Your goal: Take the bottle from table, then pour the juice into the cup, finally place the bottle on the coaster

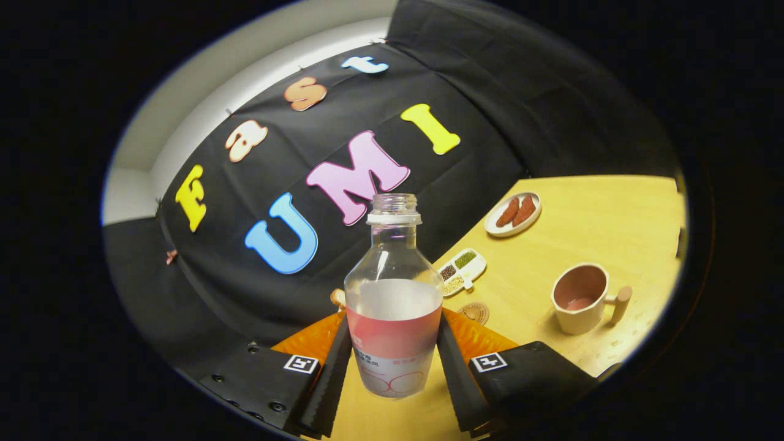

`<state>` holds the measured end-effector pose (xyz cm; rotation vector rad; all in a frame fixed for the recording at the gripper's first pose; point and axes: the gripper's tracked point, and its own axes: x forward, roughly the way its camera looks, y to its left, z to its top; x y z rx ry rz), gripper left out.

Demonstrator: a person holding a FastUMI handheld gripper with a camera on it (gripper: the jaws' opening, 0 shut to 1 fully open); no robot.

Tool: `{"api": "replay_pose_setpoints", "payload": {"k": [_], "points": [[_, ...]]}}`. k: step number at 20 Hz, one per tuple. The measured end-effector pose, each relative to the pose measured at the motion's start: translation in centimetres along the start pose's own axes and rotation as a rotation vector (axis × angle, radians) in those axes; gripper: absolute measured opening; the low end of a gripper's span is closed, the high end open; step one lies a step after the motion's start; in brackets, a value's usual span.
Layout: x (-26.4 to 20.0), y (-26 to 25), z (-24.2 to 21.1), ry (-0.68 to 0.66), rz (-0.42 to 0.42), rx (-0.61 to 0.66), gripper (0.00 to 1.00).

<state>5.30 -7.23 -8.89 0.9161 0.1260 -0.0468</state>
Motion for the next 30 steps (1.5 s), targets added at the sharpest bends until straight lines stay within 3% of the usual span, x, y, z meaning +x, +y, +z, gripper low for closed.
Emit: {"api": "replay_pose_setpoints", "payload": {"k": [3,17,30], "points": [[0.0,-2.1,0.7,-0.012,-0.024,0.16,0.75],[0.9,-7.2,0.8,0.038,-0.074,0.608,0.75],[1.5,-10.4,0.8,0.053,-0.103,0.932,0.75]]}}
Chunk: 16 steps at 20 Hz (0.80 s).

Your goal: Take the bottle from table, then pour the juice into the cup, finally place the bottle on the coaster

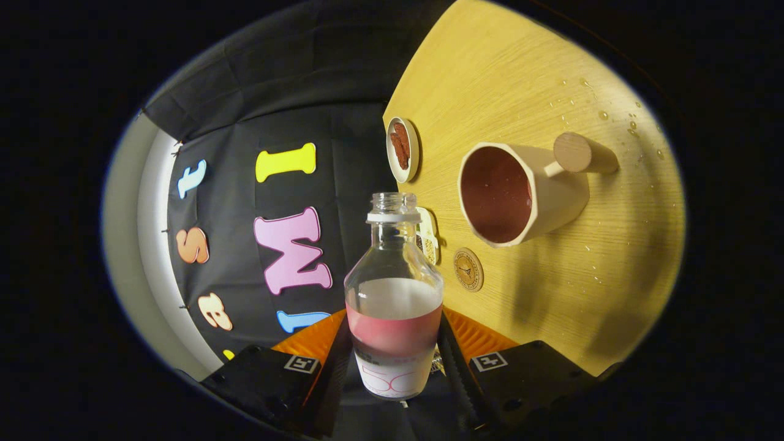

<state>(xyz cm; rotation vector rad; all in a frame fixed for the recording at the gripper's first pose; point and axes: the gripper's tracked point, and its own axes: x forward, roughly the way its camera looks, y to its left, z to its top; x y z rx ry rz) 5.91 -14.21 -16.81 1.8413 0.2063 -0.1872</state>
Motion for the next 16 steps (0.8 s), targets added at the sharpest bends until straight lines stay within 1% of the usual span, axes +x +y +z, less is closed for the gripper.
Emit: {"api": "replay_pose_setpoints", "payload": {"k": [8,16], "points": [[0.2,-0.42,0.47,0.023,-0.01,0.098,0.75],[0.23,-0.89,0.15,0.062,-0.026,0.135,0.75]]}}
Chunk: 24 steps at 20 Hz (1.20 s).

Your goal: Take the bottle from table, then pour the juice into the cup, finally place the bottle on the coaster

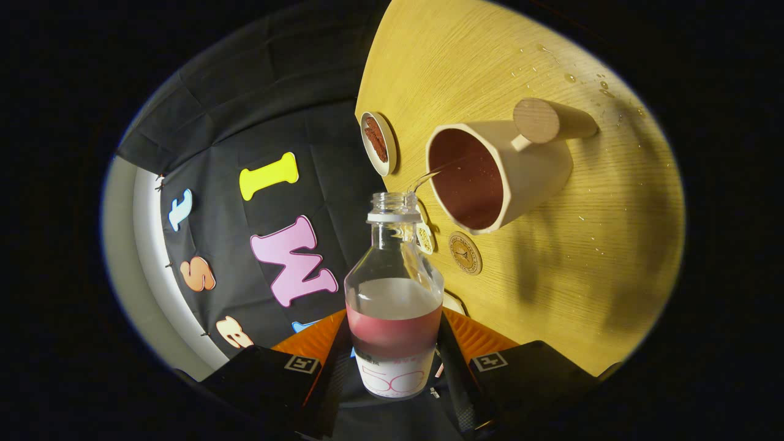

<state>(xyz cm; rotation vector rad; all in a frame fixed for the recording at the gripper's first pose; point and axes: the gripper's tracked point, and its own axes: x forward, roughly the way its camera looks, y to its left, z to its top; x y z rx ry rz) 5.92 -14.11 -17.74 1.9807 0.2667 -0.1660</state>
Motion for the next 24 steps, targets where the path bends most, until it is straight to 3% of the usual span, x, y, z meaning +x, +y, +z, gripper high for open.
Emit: {"api": "replay_pose_setpoints", "payload": {"k": [24], "points": [[0.2,-0.8,-0.7,0.074,-0.053,0.209,0.75]]}}
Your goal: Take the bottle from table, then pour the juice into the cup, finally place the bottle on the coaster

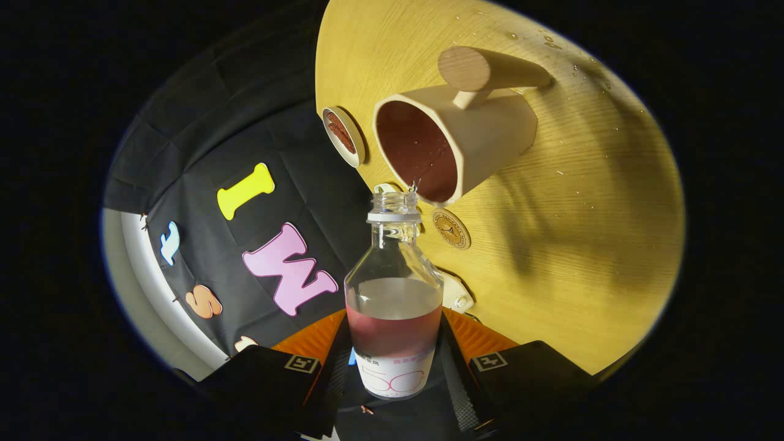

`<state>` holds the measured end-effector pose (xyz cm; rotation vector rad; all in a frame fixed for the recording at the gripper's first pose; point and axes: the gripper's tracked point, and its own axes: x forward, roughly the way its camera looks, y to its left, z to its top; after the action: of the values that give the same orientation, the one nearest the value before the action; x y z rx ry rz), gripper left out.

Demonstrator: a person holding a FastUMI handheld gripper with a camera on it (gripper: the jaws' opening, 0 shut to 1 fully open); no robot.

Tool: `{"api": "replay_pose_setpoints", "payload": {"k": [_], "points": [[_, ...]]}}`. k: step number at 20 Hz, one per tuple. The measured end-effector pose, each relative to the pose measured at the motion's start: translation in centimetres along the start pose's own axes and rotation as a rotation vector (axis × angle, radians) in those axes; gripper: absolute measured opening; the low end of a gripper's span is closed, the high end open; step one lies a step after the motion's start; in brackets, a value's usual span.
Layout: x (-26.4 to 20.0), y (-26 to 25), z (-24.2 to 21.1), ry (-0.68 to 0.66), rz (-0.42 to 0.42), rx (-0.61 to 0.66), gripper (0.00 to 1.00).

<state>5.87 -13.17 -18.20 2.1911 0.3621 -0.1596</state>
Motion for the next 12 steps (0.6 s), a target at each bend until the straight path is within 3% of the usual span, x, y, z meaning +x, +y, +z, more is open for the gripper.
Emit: {"api": "replay_pose_setpoints", "payload": {"k": [7,12], "points": [[0.1,0.5,-0.4,0.015,0.005,0.084,0.75],[-0.1,1.9,0.5,-0.008,0.056,0.163,0.75]]}}
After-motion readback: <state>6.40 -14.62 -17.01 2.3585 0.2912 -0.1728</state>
